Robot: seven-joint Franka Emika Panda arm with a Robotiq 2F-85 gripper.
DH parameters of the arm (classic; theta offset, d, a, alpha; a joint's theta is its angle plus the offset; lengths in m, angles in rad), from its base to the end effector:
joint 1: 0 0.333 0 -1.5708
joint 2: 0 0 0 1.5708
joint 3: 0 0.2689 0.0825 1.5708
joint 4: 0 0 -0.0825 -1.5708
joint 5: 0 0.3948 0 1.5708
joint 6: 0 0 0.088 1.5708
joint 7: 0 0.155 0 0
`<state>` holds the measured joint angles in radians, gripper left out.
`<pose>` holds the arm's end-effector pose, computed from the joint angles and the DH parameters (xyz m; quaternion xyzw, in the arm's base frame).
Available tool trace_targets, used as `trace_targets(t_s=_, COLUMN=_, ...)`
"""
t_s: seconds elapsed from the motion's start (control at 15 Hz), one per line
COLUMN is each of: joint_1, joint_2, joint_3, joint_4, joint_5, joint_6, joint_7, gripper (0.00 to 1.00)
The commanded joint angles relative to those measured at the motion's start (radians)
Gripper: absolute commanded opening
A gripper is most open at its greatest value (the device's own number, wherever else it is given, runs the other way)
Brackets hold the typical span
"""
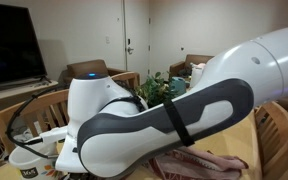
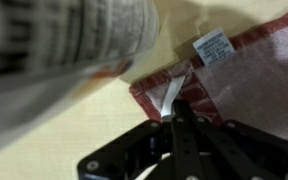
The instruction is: Pick up the cloth and put it back down neatly
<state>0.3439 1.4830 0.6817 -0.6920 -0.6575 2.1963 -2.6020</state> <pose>0.6206 0.4656 0.0426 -0.1038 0.9892 0.0943 0.0430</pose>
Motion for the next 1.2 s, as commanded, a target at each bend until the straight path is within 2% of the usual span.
trace_targets(t_s=0.0, joint_1=-0.05, joint_2=0.0, joint_3=0.073, joint_4=-0.054, joint_5=-0.075, joint_6=-0.022, joint_7=0.0, gripper=0.0)
trace_targets(t_s=0.53, joint_1=-0.065, joint_2=0.001, joint_3=0.046, joint_4=-0.03, joint_5=-0.133, joint_6=0.072, joint_7=0.0, gripper=0.0)
trace_targets(t_s=0.6, joint_1=-0.065, joint_2=0.001, joint_3=0.048, joint_4=-0.027, joint_5=-0.139, joint_6=0.079, joint_7=0.0, gripper=0.26)
trace_targets(t_s=0.73, joint_1=-0.056, joint_2=0.001, joint_3=0.059, joint_4=0.002, joint_5=-0.142, joint_6=0.073, joint_7=0.0, gripper=0.32)
trace_targets(t_s=1.07, joint_1=-0.012, joint_2=-0.047, joint_3=0.032, joint_4=0.084, joint_5=-0.144, joint_6=0.029, joint_7=0.025, gripper=0.69)
trace_targets(t_s=1.13, joint_1=0.037, joint_2=-0.084, joint_3=-0.108, joint_4=0.107, joint_5=0.0, joint_6=0.051, joint_7=0.0, gripper=0.78)
